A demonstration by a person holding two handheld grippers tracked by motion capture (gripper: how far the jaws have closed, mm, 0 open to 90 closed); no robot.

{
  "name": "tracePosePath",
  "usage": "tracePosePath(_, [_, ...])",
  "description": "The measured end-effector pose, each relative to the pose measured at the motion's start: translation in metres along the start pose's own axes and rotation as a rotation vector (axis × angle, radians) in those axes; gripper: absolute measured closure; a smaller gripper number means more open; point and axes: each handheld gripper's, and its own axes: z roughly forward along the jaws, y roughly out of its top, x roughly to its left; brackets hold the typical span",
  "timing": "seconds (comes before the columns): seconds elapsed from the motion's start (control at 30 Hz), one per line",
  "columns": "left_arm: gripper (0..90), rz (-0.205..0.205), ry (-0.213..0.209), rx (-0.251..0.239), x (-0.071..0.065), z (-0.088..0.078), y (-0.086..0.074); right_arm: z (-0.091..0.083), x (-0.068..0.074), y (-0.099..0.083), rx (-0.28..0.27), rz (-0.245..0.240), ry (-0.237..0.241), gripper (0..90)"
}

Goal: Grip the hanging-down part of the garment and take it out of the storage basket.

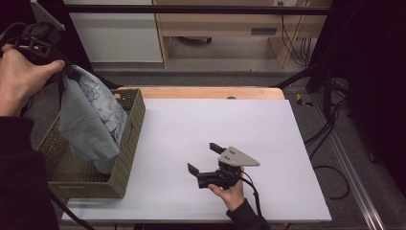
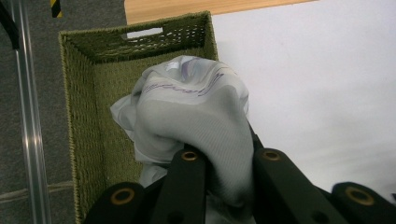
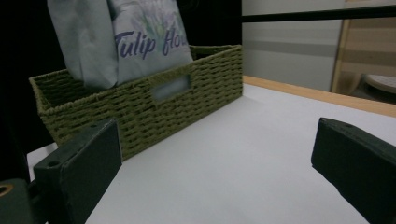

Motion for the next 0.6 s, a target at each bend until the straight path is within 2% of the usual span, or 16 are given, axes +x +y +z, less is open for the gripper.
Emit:
tracePosePath(0.03, [85.0, -0.002, -0.001, -0.001, 0.0, 0.001, 0.0, 0.016, 0.008, 0.002, 0.004, 0.002, 0.029, 2.5])
tracePosePath(0.23, [85.0, 0.007, -0.003, 0.011, -0.001, 0.004, 0.002, 0.052, 0.021, 0.007, 0.012, 0.015, 0.067, 3.0])
tracePosePath(0.43, [85.0, 0.006, -0.007, 0.02, -0.001, 0.005, 0.002, 0.076, 0.029, 0.015, 0.012, 0.01, 0.091, 3.7])
tracePosePath(0.47, [85.0, 0.004, -0.006, 0.023, 0.0, 0.005, 0.002, 0.08, 0.031, 0.016, 0.017, 0.021, 0.094, 3.7])
tracePosePath(0.5, [84.9, 0.004, -0.006, 0.023, 0.0, 0.005, 0.002, 0.08, 0.031, 0.016, 0.017, 0.021, 0.094, 3.7])
tracePosePath(0.53, [85.0, 0.004, -0.005, 0.022, -0.001, 0.006, 0.003, 0.091, 0.034, 0.019, 0.025, 0.019, 0.099, 3.8])
tracePosePath(0.6, [85.0, 0.008, -0.007, 0.028, -0.002, 0.006, 0.003, 0.098, 0.036, 0.022, 0.027, 0.008, 0.103, 3.8])
